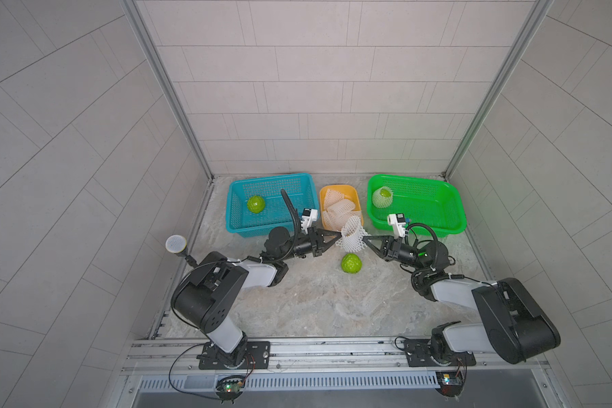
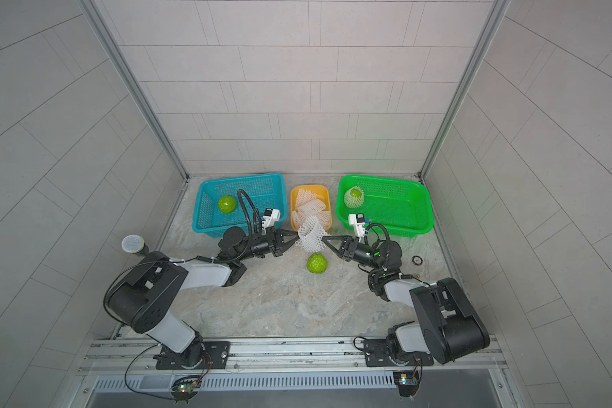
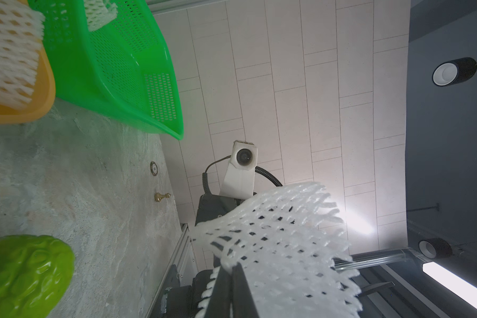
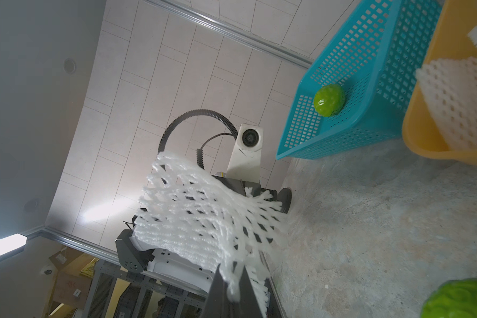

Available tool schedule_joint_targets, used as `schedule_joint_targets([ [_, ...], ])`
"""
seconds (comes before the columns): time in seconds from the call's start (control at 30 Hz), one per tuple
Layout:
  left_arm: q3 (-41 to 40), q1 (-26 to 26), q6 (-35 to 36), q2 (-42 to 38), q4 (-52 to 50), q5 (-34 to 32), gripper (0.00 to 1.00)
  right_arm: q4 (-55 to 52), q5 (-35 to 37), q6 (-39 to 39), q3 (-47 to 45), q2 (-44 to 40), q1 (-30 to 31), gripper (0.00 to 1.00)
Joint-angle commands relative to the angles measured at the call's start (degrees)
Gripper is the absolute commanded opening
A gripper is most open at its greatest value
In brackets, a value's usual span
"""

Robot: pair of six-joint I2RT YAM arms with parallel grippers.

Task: Sleeve custard apples in foam nets
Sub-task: Open the foam net, then put on the foam net on the custard apple.

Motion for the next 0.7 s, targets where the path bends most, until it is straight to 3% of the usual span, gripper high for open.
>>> schedule_joint_targets([
  [0.0, -0.8, -0.3, 2.6, 0.5, 2.9, -0.6, 0.05, 2.1, -0.6, -0.3, -0.7, 1.1, -0.5, 0.05],
  [0.3, -2.3, -0.6, 4.3, 4.6, 2.8, -1.8, 0.06, -14.3, -0.6, -11.0, -1.3, 0.0, -0.9, 0.05],
  [0.53, -2.5, -1.8, 5.6, 8.9, 2.8, -2.6, 0.06, -53.2, 3.0, -34.2, 2.3, -10.8, -0.9, 0.04],
  [0.67, -2.3, -1.9, 6.3, 10.7, 2.8, -3.0, 0.07, -61.3, 6.4, -38.7, 3.3, -13.3, -0.9, 0.04],
])
